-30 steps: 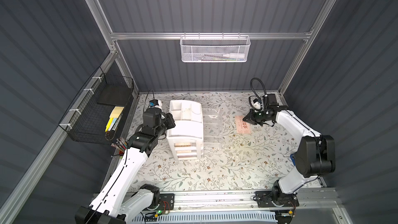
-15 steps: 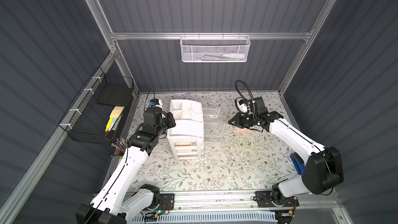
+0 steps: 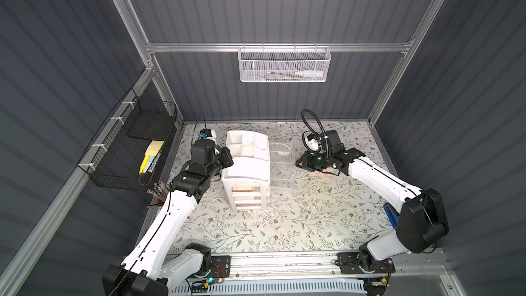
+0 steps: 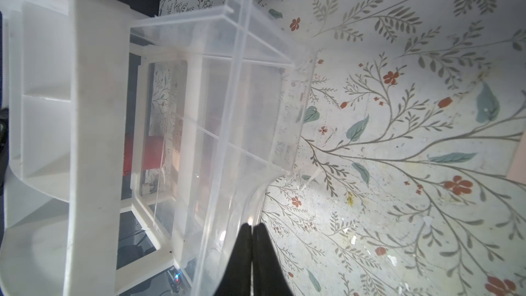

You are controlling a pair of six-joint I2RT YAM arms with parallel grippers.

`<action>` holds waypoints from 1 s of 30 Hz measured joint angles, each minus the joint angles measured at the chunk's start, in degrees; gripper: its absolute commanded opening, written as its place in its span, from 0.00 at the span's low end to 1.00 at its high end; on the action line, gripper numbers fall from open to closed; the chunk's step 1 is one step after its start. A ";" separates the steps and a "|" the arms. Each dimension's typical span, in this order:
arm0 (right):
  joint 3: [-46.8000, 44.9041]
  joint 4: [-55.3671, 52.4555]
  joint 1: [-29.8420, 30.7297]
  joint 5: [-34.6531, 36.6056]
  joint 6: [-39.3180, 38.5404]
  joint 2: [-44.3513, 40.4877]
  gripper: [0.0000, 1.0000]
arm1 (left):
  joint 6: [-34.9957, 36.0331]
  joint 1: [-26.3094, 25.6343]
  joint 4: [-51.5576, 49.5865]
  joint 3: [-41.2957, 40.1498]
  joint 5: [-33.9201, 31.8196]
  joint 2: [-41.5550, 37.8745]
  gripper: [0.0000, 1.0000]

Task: Take the postcards out of the drawer
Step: Close the drawer in the storage box.

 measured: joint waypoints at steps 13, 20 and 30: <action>3.56 3.45 5.95 -0.02 1.95 4.83 0.09 | 0.02 0.00 0.00 0.04 0.35 0.04 0.00; 6.05 5.25 9.27 -0.04 3.13 6.80 0.09 | 0.00 0.00 0.04 0.04 0.50 0.13 0.00; 10.05 6.36 12.00 -0.42 4.48 11.47 0.09 | -0.39 0.09 0.98 0.04 1.36 0.74 0.00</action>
